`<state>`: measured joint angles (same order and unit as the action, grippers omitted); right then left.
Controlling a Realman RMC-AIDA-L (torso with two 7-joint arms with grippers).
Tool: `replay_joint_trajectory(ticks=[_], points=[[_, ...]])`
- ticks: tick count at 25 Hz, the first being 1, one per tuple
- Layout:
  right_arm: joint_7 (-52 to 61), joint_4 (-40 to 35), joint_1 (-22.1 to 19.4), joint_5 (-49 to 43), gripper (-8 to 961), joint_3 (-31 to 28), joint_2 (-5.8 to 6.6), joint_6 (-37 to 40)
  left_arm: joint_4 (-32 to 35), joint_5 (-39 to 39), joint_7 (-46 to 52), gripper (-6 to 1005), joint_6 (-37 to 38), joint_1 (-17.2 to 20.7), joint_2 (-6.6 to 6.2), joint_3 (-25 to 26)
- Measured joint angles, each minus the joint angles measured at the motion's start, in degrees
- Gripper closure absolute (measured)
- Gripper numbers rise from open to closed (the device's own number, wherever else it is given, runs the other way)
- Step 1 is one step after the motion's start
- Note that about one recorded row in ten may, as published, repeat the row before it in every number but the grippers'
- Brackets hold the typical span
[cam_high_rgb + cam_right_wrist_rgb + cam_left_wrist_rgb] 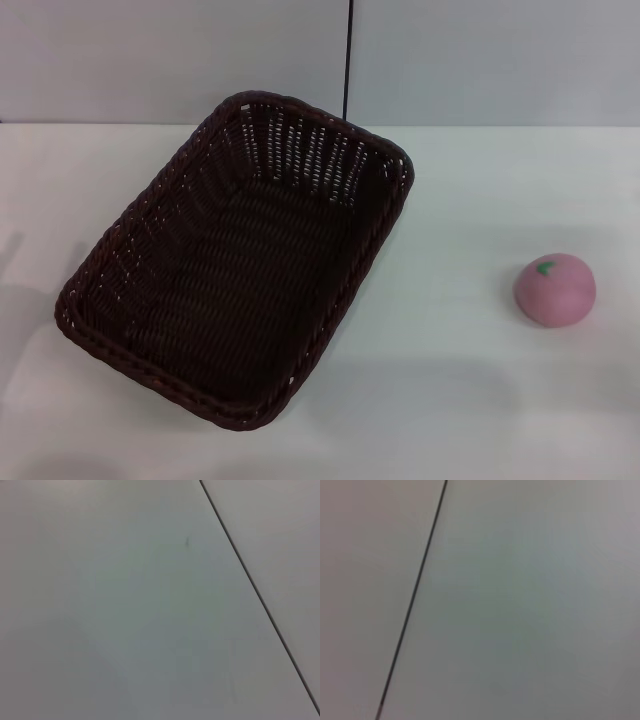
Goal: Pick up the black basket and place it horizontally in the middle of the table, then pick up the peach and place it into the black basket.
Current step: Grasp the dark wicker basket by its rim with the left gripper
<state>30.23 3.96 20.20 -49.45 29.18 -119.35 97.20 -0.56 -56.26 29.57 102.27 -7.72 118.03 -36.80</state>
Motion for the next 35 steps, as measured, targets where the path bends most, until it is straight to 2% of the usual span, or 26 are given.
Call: replay_joint_trajectory(ticks=[9,12,13,14,15,16,17,18,20,25,26,27,30,31,32,35], points=[[0.0,0.5,-0.1,0.1,273,0.0,-0.04,0.0,4.9,0.0,4.6,169,-2.5,1.1,-0.17,-3.5],[0.0,0.5,-0.2,0.2,273,0.0,0.00,0.0,13.0,-0.1,11.1,170,-4.3,2.8,-0.23,-7.2],[0.0,0.5,-0.2,0.2,274,0.0,0.01,0.0,13.0,-0.1,11.1,170,-4.3,2.8,-0.23,-7.2],[0.0,0.5,-0.2,0.2,274,0.0,0.01,0.0,21.0,-1.9,17.9,170,-8.4,4.2,-0.30,-9.7],[0.0,0.5,-0.3,0.2,274,0.0,0.02,0.0,23.5,-3.2,20.4,170,-10.0,4.6,-0.29,-10.2],[0.0,0.5,-0.3,0.2,274,0.0,0.06,0.0,31.7,-7.7,28.2,171,-14.4,5.6,-0.19,-11.2],[0.0,0.5,-0.3,0.2,274,0.0,0.06,0.0,31.7,-7.7,28.2,171,-14.4,5.6,-0.19,-11.2],[0.0,0.5,-0.3,0.2,274,0.0,0.08,0.0,37.2,-11.3,33.9,171,-16.1,5.8,-0.14,-11.2],[0.0,0.5,-0.3,0.2,274,0.0,0.11,0.0,43.7,-16.0,40.7,171,-17.4,5.8,-0.12,-10.9],[0.0,0.5,-0.3,0.3,274,0.0,0.10,0.3,64.6,-29.6,58.9,171,-17.7,4.7,-0.14,-10.5],[0.1,0.4,-0.3,0.3,274,0.0,0.09,0.6,72.4,-36.0,67.5,171,-16.5,3.6,-0.17,-10.7],[0.1,0.4,-0.3,0.3,274,0.0,0.09,0.6,72.4,-36.0,67.5,172,-16.5,3.6,-0.17,-10.7],[1.9,0.0,-0.4,0.3,274,-0.1,0.09,0.7,81.3,-44.8,77.9,172,-12.7,0.7,-0.20,-10.6],[2.7,-0.3,-0.5,0.3,274,-0.1,0.12,0.6,86.7,-50.9,84.5,172,-9.8,-1.7,-0.05,-10.9],[2.7,-0.3,-0.5,0.3,274,-0.1,0.12,0.6,86.7,-50.9,84.5,172,-9.8,-1.7,-0.05,-10.9],[2.8,-0.5,-0.5,0.3,274,-0.1,0.14,0.3,91.2,-59.3,91.4,172,-7.2,-4.8,0.10,-13.1]])
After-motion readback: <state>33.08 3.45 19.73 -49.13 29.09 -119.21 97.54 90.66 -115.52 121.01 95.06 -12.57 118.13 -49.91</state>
